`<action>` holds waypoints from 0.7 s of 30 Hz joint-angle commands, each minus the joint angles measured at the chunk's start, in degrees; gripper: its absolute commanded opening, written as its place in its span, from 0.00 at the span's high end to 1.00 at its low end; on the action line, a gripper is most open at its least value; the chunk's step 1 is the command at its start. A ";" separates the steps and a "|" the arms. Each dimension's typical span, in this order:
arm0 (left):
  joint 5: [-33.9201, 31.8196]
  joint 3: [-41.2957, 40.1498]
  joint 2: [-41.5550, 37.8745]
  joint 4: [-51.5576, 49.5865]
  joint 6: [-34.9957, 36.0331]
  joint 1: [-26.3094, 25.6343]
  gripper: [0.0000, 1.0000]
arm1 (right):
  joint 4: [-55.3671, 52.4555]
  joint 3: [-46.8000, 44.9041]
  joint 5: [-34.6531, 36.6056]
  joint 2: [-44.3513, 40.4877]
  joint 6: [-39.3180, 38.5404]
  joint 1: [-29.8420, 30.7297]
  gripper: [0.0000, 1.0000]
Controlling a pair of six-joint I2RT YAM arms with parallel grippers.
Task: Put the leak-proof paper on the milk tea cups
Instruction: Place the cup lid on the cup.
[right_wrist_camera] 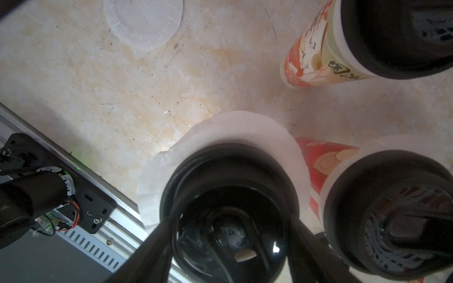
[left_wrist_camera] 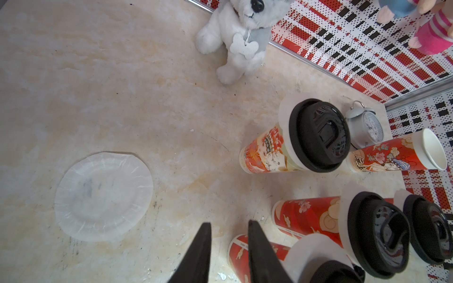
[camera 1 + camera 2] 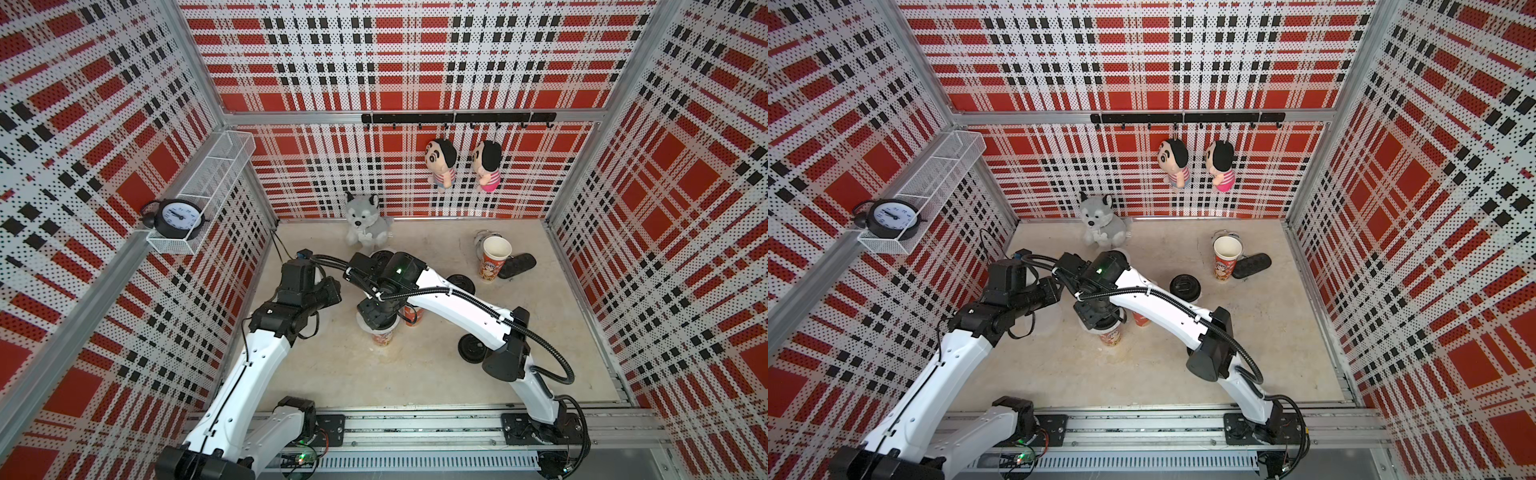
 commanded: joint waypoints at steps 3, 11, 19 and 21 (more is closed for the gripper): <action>0.49 -0.18 -0.85 0.18 1.15 0.55 0.70 | -1.00 1.68 0.08 1.22 -0.58 0.65 0.27; 0.53 -0.20 -0.92 0.08 1.23 0.63 0.69 | -1.00 1.69 0.59 1.10 -0.41 0.67 0.20; 0.83 0.07 -1.30 -0.09 1.21 0.64 0.70 | -0.63 1.77 0.94 0.43 -0.07 0.65 0.16; 0.97 0.21 -1.27 -0.18 1.18 0.66 0.69 | -0.56 1.86 0.95 0.10 0.10 0.68 0.15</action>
